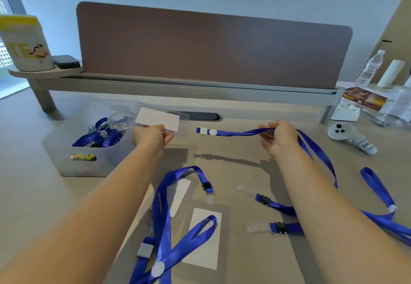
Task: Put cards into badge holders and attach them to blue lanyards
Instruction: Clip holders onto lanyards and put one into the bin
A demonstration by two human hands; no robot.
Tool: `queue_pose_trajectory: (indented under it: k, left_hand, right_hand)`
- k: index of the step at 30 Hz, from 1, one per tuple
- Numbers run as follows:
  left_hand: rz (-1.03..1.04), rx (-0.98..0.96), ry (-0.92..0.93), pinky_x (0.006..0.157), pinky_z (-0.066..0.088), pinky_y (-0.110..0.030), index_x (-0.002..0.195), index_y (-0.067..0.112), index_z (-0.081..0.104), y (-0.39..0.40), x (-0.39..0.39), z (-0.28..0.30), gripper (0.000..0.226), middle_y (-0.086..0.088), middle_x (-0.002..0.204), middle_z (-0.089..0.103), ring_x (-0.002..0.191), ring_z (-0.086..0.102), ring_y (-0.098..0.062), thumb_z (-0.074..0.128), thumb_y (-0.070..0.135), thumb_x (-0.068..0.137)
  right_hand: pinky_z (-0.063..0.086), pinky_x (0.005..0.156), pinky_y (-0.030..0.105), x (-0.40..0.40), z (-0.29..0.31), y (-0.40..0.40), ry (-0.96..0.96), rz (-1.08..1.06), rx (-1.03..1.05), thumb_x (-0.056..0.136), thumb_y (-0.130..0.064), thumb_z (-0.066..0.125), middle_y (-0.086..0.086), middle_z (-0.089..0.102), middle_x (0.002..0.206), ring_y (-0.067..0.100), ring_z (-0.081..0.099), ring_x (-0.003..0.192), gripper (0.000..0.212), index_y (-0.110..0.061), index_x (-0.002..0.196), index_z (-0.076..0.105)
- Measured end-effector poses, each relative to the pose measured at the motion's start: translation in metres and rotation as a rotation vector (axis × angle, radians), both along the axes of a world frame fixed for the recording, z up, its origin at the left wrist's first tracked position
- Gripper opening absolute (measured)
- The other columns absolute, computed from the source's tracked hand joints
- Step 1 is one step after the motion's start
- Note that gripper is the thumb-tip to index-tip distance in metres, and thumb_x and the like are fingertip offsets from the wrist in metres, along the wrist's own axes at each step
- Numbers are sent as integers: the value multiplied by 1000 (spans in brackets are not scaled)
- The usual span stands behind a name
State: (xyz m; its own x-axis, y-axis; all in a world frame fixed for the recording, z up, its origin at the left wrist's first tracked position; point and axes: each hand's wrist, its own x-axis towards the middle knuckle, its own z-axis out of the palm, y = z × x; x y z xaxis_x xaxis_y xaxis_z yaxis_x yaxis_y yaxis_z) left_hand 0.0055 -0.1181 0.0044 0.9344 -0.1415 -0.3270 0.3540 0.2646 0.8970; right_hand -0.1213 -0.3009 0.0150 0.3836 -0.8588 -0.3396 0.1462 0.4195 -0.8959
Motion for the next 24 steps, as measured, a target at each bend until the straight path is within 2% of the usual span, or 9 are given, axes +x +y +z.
queue_pose_trajectory:
  k: [3,5,7,11,14,17,20,22,24]
  left_hand:
    - [-12,53,32,50,40,-17,78,2,51,-17,12,-18,12,-4,69,46,58,45,-10,47,0,88]
    - [-16,103,26,48,34,-16,69,9,48,-27,21,-29,19,-1,65,45,53,41,-7,49,4,87]
    - [42,112,80,45,36,-18,83,3,56,-35,28,-35,6,-3,61,48,50,43,-8,52,4,87]
    - [51,66,125,46,44,-19,109,-4,55,-51,43,-43,25,-5,63,52,50,48,-9,56,7,86]
    - [44,68,118,47,47,-18,108,-3,55,-62,51,-47,26,-5,64,53,41,55,-9,56,10,86]
    - [68,73,144,34,45,-10,108,-3,56,-68,57,-55,25,-6,64,54,41,56,-10,55,10,87]
    - [89,111,193,31,44,-11,112,-4,53,-66,61,-65,25,-8,64,53,46,55,-12,50,8,90]
    - [90,130,212,30,45,-13,114,-5,51,-63,63,-69,25,-10,65,53,35,57,-13,48,5,90]
    - [81,134,214,30,45,-14,115,-5,49,-60,65,-70,26,-13,70,55,42,58,-15,46,2,91]
  right_hand:
    - [30,43,21,-2,-13,-29,308,50,-136,92,-10,31,3,47,66,13,32,50,31,-12,65,46]
    - [29,29,15,0,-21,-44,280,91,-104,93,-6,31,5,43,63,12,33,43,31,-9,66,45]
    - [34,25,10,5,-24,-55,159,71,-64,94,-2,37,7,42,63,11,44,33,30,-7,66,45]
    - [56,56,14,19,-14,-68,-67,-63,-84,92,2,46,5,49,70,13,52,55,27,-8,68,50]
    - [53,89,26,32,-10,-74,-164,-122,-106,90,2,50,0,56,75,10,57,64,17,-5,79,60]
    - [50,96,29,44,-23,-80,-165,-155,-67,91,4,48,0,54,74,11,55,63,16,0,91,63]
    - [56,75,20,45,-49,-89,-126,-130,63,92,7,42,7,50,76,14,49,58,23,1,112,52]
    - [54,48,13,43,-64,-94,-15,-47,71,92,7,39,7,48,78,12,50,61,19,-6,81,47]
    - [50,42,13,43,-70,-99,47,-21,46,94,4,36,3,44,75,11,49,62,32,-13,67,37]
